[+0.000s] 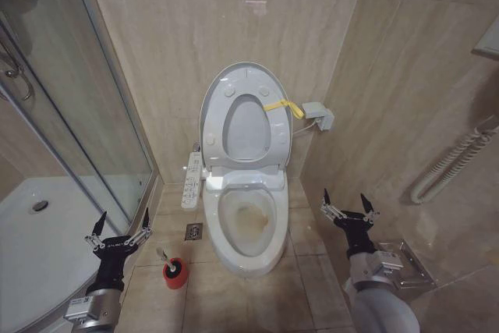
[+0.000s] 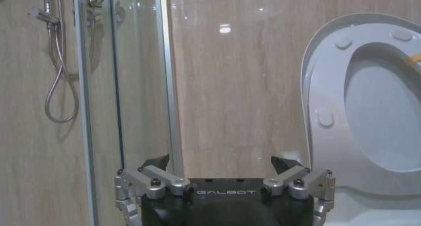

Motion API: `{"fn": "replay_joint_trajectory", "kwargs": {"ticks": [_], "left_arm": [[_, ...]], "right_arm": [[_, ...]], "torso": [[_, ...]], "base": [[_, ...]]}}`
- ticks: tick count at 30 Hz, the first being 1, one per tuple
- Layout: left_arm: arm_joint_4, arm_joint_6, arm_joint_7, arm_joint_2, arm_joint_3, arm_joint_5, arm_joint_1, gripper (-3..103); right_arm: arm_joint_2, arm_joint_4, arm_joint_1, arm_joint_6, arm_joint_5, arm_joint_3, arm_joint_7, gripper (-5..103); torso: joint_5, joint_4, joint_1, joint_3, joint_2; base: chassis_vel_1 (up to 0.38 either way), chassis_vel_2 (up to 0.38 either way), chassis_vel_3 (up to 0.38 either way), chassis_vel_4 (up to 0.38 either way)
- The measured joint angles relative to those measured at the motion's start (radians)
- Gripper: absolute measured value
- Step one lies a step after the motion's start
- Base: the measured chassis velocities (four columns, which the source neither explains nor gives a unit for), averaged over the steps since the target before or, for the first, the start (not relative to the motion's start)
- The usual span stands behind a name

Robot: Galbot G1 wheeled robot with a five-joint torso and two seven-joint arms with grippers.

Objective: Open the toilet lid, clean the toilet bowl with a toilet brush, close the toilet lid, and flush.

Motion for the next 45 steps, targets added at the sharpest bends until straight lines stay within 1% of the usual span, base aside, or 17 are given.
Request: {"fn": "replay_joint_trajectory", "kwargs": {"ticks": [35, 39, 40, 41, 43, 44, 45], "left_arm": [[0.000, 0.000, 0.000, 0.000, 0.000, 0.000, 0.000, 100], [0.000, 0.011, 0.002, 0.000, 0.000, -0.002, -0.006, 100], [0.000, 0.016, 0.003, 0.000, 0.000, -0.003, -0.010, 96], [0.001, 0.028, 0.006, 0.000, 0.002, -0.005, -0.016, 96], [0.008, 0.086, 0.021, -0.002, 0.007, -0.019, -0.050, 96], [0.008, 0.086, 0.021, -0.002, 0.007, -0.019, -0.050, 96], [0.012, 0.117, 0.030, -0.003, 0.010, -0.027, -0.069, 96]], "right_arm": [[0.000, 0.000, 0.000, 0.000, 0.000, 0.000, 0.000, 100], [0.000, 0.000, 0.000, 0.000, 0.000, 0.000, 0.000, 100], [0.000, 0.000, 0.000, 0.000, 0.000, 0.000, 0.000, 100], [0.000, 0.000, 0.000, 0.000, 0.000, 0.000, 0.000, 100], [0.000, 0.000, 0.000, 0.000, 0.000, 0.000, 0.000, 100], [0.000, 0.000, 0.000, 0.000, 0.000, 0.000, 0.000, 100], [0.000, 0.000, 0.000, 0.000, 0.000, 0.000, 0.000, 100]], "torso": [[0.0000, 0.0000, 0.000, 0.000, 0.000], [0.0000, 0.0001, 0.000, 0.000, 0.000], [0.0000, 0.0000, 0.000, 0.000, 0.000], [0.0001, 0.0003, 0.000, 0.000, 0.000], [0.0000, 0.0000, 0.000, 0.000, 0.000], [0.0000, 0.0000, 0.000, 0.000, 0.000], [0.0000, 0.0000, 0.000, 0.000, 0.000]], "base": [[0.000, 0.000, 0.000, 0.000], [0.000, 0.000, 0.000, 0.000], [0.000, 0.000, 0.000, 0.000], [0.000, 0.000, 0.000, 0.000], [0.000, 0.000, 0.000, 0.000], [0.000, 0.000, 0.000, 0.000], [0.000, 0.000, 0.000, 0.000]]}}
